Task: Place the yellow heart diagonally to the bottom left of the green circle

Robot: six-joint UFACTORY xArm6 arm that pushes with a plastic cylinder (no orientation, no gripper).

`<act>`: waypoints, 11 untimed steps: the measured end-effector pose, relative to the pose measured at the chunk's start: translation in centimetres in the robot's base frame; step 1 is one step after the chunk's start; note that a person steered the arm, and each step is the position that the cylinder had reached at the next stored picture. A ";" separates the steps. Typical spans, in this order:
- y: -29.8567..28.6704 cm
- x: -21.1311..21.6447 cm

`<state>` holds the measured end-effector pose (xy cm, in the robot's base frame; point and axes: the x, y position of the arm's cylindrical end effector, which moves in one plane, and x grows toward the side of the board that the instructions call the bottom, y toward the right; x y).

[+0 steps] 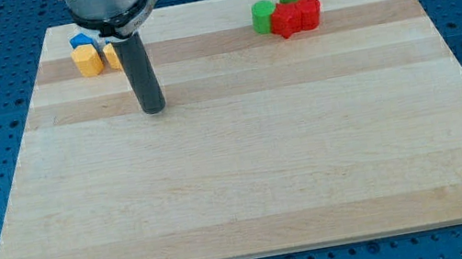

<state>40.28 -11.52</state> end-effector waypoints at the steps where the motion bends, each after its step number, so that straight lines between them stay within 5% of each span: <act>1: 2.1 1.2; 3: 1.8 1.9; 4: -4.4 1.9; 8: 5.6 -1.0; 11: 4.2 -1.5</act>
<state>38.77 -7.27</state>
